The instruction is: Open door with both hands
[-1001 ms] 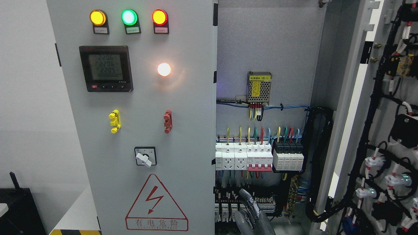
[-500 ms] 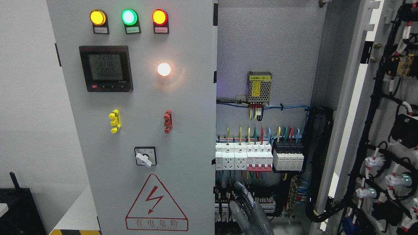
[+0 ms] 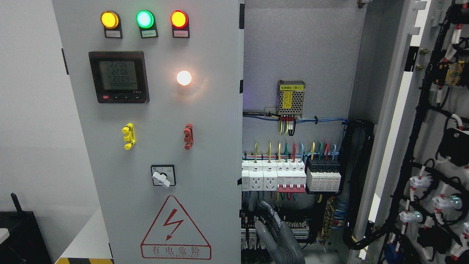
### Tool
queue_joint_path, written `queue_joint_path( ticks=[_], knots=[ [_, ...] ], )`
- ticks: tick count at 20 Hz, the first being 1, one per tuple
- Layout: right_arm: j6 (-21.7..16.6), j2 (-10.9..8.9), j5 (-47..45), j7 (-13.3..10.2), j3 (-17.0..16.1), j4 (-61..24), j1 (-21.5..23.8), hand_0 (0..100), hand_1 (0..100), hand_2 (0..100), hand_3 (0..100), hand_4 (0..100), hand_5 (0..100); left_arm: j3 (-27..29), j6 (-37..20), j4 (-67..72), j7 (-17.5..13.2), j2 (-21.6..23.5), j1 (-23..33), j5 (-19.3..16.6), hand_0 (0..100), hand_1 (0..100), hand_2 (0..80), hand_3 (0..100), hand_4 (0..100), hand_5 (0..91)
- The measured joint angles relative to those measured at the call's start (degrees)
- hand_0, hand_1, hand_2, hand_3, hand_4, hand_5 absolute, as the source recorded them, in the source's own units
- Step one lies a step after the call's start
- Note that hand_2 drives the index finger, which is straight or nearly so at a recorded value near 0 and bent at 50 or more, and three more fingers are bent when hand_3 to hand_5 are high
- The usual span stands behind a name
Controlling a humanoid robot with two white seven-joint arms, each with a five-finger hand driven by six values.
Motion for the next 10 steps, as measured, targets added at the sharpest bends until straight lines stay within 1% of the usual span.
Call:
queue_joint_path(
  ticks=[5, 10],
  knots=[
    [0.0, -0.11, -1.2, 0.2, 0.3, 0.3, -0.5, 12, 39, 0, 0, 0, 0, 0.0, 0.0, 0.0, 0.0, 0.0, 0.0, 0.0, 12, 39, 0.0, 0, 0, 0.0],
    [0.0, -0.21, -1.7, 1.8, 0.7, 0.5, -1.1, 12, 39, 0, 0, 0, 0, 0.0, 0.0, 0.0, 0.0, 0.0, 0.0, 0.0, 12, 39, 0.0, 0, 0, 0.0]
  ],
)
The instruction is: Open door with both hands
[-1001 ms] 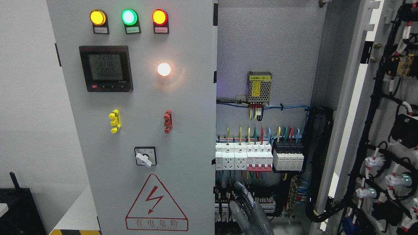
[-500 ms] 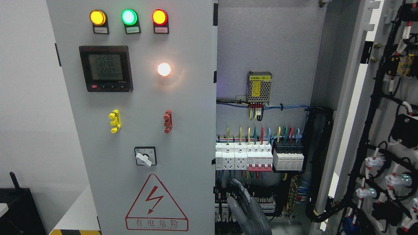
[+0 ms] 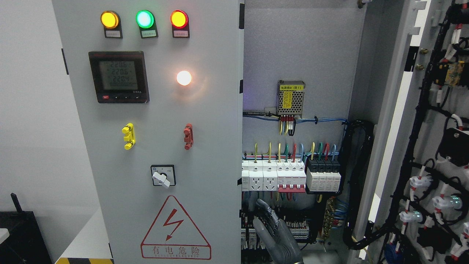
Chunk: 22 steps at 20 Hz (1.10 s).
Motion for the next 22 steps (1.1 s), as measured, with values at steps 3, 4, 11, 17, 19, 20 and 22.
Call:
queue_joint_path(
  ticks=[3, 4, 11, 17, 19, 20, 22],
  knots=[
    [0.0, -0.09, -0.1, 0.5, 0.2, 0.1, -0.5, 12, 39, 0, 0, 0, 0, 0.0, 0.0, 0.0, 0.0, 0.0, 0.0, 0.0, 12, 39, 0.0, 0, 0, 0.0],
    [0.0, -0.12, -0.2, 0.8, 0.2, 0.2, -0.6, 12, 39, 0, 0, 0, 0, 0.0, 0.0, 0.0, 0.0, 0.0, 0.0, 0.0, 12, 39, 0.0, 0, 0, 0.0],
    [0.0, -0.35, -0.4, 2.4, 0.5, 0.7, -1.5, 12, 39, 0, 0, 0, 0, 0.0, 0.0, 0.0, 0.0, 0.0, 0.0, 0.0, 12, 39, 0.0, 0, 0, 0.0],
    [0.0, -0.56, -1.4, 3.9, 0.6, 1.0, -1.9, 12, 39, 0, 0, 0, 0, 0.0, 0.0, 0.0, 0.0, 0.0, 0.0, 0.0, 12, 39, 0.0, 0, 0, 0.0],
    [0.0, -0.68, -2.7, 4.0, 0.7, 1.1, -2.1, 12, 39, 0, 0, 0, 0, 0.0, 0.0, 0.0, 0.0, 0.0, 0.0, 0.0, 12, 39, 0.0, 0, 0, 0.0],
    [0.1, -0.75, -3.2, 4.1, 0.7, 1.2, -2.3, 12, 39, 0, 0, 0, 0, 0.0, 0.0, 0.0, 0.0, 0.0, 0.0, 0.0, 12, 39, 0.0, 0, 0, 0.0],
    [0.2, -0.90, -3.9, 4.2, 0.7, 1.4, -2.5, 12, 39, 0, 0, 0, 0, 0.0, 0.0, 0.0, 0.0, 0.0, 0.0, 0.0, 12, 39, 0.0, 0, 0, 0.0]
  ],
)
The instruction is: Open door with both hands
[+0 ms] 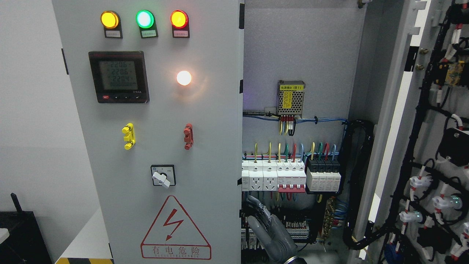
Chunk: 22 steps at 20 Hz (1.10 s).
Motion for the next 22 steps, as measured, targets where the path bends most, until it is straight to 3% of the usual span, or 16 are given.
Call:
queue_joint_path(
  ticks=[10, 22],
  knots=[
    [0.0, -0.46, -1.5, 2.6, 0.3, 1.9, -2.0, 12, 39, 0, 0, 0, 0, 0.0, 0.0, 0.0, 0.0, 0.0, 0.0, 0.0, 12, 39, 0.0, 0, 0, 0.0],
    [0.0, -0.91, -1.8, 7.7, 0.4, 3.9, -3.4, 12, 39, 0, 0, 0, 0, 0.0, 0.0, 0.0, 0.0, 0.0, 0.0, 0.0, 12, 39, 0.0, 0, 0, 0.0]
  ],
)
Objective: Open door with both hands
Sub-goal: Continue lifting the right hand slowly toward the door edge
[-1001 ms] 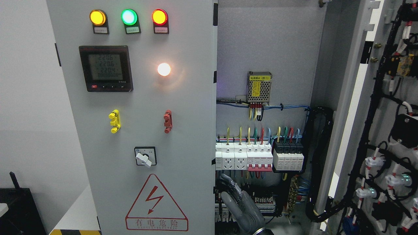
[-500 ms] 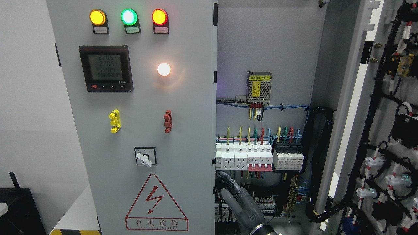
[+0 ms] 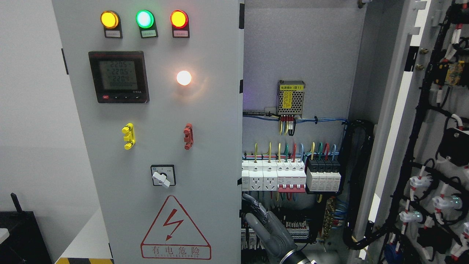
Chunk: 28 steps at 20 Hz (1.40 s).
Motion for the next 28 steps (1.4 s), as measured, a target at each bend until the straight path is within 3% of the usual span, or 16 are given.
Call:
queue_joint_path(
  ticks=[5, 9, 12, 28],
  knots=[
    [0.0, -0.43, -0.1, 1.4, 0.0, 0.5, -0.5, 12, 39, 0, 0, 0, 0, 0.0, 0.0, 0.0, 0.0, 0.0, 0.0, 0.0, 12, 39, 0.0, 0, 0, 0.0],
    [0.0, -0.62, -0.1, 4.6, 0.0, 0.8, -0.8, 12, 39, 0, 0, 0, 0, 0.0, 0.0, 0.0, 0.0, 0.0, 0.0, 0.0, 12, 39, 0.0, 0, 0, 0.0],
    [0.0, -0.74, -0.1, 5.4, 0.0, 1.0, -1.1, 12, 39, 0, 0, 0, 0, 0.0, 0.0, 0.0, -0.1, 0.0, 0.0, 0.0, 12, 39, 0.0, 0, 0, 0.0],
    [0.0, -0.98, -0.2, 6.3, -0.1, 2.7, -2.6, 12, 39, 0, 0, 0, 0, 0.0, 0.0, 0.0, 0.0, 0.0, 0.0, 0.0, 12, 39, 0.0, 0, 0, 0.0]
  ],
)
